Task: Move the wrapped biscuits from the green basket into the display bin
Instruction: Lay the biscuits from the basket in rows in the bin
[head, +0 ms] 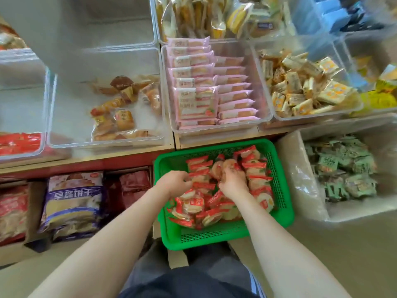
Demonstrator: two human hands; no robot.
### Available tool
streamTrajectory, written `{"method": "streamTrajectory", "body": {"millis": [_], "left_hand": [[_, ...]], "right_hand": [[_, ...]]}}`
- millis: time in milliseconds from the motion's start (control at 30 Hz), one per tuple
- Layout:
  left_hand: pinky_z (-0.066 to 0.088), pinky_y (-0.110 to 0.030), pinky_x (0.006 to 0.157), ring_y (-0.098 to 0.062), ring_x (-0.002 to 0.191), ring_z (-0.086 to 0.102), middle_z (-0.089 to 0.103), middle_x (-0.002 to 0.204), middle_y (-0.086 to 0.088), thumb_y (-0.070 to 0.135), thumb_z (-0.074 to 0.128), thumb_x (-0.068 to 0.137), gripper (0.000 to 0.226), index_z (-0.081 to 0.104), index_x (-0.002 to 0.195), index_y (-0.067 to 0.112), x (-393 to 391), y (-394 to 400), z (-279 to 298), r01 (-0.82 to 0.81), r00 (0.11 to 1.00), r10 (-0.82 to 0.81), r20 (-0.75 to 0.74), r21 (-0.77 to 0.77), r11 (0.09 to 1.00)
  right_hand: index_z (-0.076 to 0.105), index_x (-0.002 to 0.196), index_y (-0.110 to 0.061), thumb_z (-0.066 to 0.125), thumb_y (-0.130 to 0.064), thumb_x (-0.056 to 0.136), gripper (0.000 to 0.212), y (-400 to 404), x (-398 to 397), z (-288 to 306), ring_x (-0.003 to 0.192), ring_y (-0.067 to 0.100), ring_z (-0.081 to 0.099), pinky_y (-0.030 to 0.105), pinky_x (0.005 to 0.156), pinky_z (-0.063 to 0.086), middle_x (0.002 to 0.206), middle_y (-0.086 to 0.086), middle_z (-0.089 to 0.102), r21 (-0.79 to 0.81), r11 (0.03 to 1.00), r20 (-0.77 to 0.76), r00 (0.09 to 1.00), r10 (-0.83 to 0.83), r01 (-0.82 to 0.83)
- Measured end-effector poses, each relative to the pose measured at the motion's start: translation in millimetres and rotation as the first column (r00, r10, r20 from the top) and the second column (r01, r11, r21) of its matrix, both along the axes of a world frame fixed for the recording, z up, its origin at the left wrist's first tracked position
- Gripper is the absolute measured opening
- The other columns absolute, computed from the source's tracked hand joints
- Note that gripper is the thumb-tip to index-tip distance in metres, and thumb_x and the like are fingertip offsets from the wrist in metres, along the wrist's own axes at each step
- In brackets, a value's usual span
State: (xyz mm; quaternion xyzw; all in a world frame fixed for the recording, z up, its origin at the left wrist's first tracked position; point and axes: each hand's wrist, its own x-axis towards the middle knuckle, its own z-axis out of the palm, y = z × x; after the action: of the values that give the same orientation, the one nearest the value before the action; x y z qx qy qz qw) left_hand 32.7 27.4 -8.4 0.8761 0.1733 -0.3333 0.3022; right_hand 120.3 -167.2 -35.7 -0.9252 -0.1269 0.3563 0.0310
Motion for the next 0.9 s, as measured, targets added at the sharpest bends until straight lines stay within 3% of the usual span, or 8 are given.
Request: {"method": "streamTrajectory", "body": {"millis": [200,300,400,567,667,767,833,900], "left_hand": [[0.051,-0.035,0.085,-0.021,0.100,0.060,0.065,0.115,-0.001,0.033,0.048,0.093,0.030,0.066,0.113,0.021,9.2,-26.4,-13.5,-0.106,0.990,0.106,-0.091,-0.001,0.994],[0.050,-0.031,0.082,-0.023,0.101,0.060,0.065,0.115,-0.003,0.032,0.047,0.093,0.032,0.065,0.116,0.020,7.6,-33.0,-15.9,-0.164,0.979,0.162,-0.125,-0.005,0.986],[0.054,-0.033,0.080,-0.023,0.092,0.064,0.067,0.106,-0.004,0.031,0.048,0.092,0.026,0.066,0.107,0.021,5.5,-39.3,-22.3,-0.223,0.965,0.216,-0.146,-0.031,0.974],[0.054,-0.033,0.068,-0.019,0.075,0.065,0.069,0.089,-0.003,0.030,0.050,0.092,0.022,0.066,0.101,0.017,5.2,-50.8,-25.1,-0.409,0.908,0.390,-0.152,-0.117,0.905],[0.048,-0.022,0.061,-0.009,0.077,0.061,0.064,0.097,0.004,0.028,0.063,0.091,0.028,0.055,0.117,0.021,8.6,-56.8,-19.9,-0.638,0.764,0.625,-0.158,-0.321,0.699],[0.048,-0.011,0.060,-0.009,0.092,0.060,0.059,0.112,0.004,0.025,0.070,0.088,0.044,0.050,0.127,0.022,8.5,-57.8,-19.9,-0.673,0.706,0.674,-0.216,-0.501,0.544],[0.053,-0.014,0.061,-0.012,0.081,0.063,0.066,0.101,-0.003,0.022,0.070,0.089,0.027,0.061,0.113,0.012,6.7,-59.4,-17.3,-0.663,0.719,0.656,-0.229,-0.510,0.548],[0.057,-0.031,0.076,-0.019,0.081,0.064,0.067,0.095,-0.009,0.020,0.070,0.089,0.021,0.064,0.104,0.007,3.6,-61.6,-20.4,-0.702,0.682,0.694,-0.231,-0.473,0.532]], "right_hand": [[0.038,0.147,-0.029,0.052,-0.015,0.093,0.057,-22.9,14.1,-19.8,0.142,0.034,0.027,0.043,0.106,0.043,0.160,0.008,0.018,-0.070,0.988,-0.153,0.980,0.126,-0.138],[0.060,0.127,-0.034,0.058,-0.025,0.090,0.038,-19.3,13.8,-27.7,0.135,0.032,0.037,0.043,0.106,0.042,0.149,0.007,0.037,-0.020,0.973,-0.196,0.955,0.221,-0.230],[0.069,0.109,-0.029,0.063,-0.025,0.089,0.021,-21.5,9.9,-32.0,0.107,0.023,0.056,0.035,0.090,0.052,0.125,0.001,0.059,0.086,0.964,-0.295,0.917,0.267,-0.253],[0.064,0.110,-0.023,0.056,-0.025,0.097,0.015,-27.2,16.8,-20.3,0.086,0.020,0.057,0.030,0.070,0.048,0.107,0.000,0.062,0.251,0.967,-0.293,0.955,0.037,0.040],[0.061,0.116,-0.018,0.055,-0.028,0.098,0.021,-22.4,31.0,-3.2,0.103,0.022,0.058,0.031,0.083,0.047,0.114,0.001,0.061,0.385,0.878,-0.401,0.909,-0.117,0.283],[0.062,0.120,-0.022,0.057,-0.034,0.097,0.026,-14.7,37.6,8.4,0.110,0.019,0.055,0.034,0.091,0.045,0.118,-0.002,0.060,0.419,0.783,-0.532,0.823,-0.199,0.460],[0.062,0.115,-0.023,0.055,-0.037,0.098,0.023,-10.1,36.7,9.3,0.107,0.016,0.056,0.036,0.093,0.046,0.115,-0.005,0.060,0.431,0.753,-0.534,0.813,-0.232,0.497],[0.059,0.116,-0.020,0.048,-0.034,0.101,0.023,-8.4,32.6,4.6,0.097,0.018,0.062,0.041,0.091,0.052,0.110,-0.002,0.062,0.410,0.746,-0.490,0.816,-0.305,0.525]]}}
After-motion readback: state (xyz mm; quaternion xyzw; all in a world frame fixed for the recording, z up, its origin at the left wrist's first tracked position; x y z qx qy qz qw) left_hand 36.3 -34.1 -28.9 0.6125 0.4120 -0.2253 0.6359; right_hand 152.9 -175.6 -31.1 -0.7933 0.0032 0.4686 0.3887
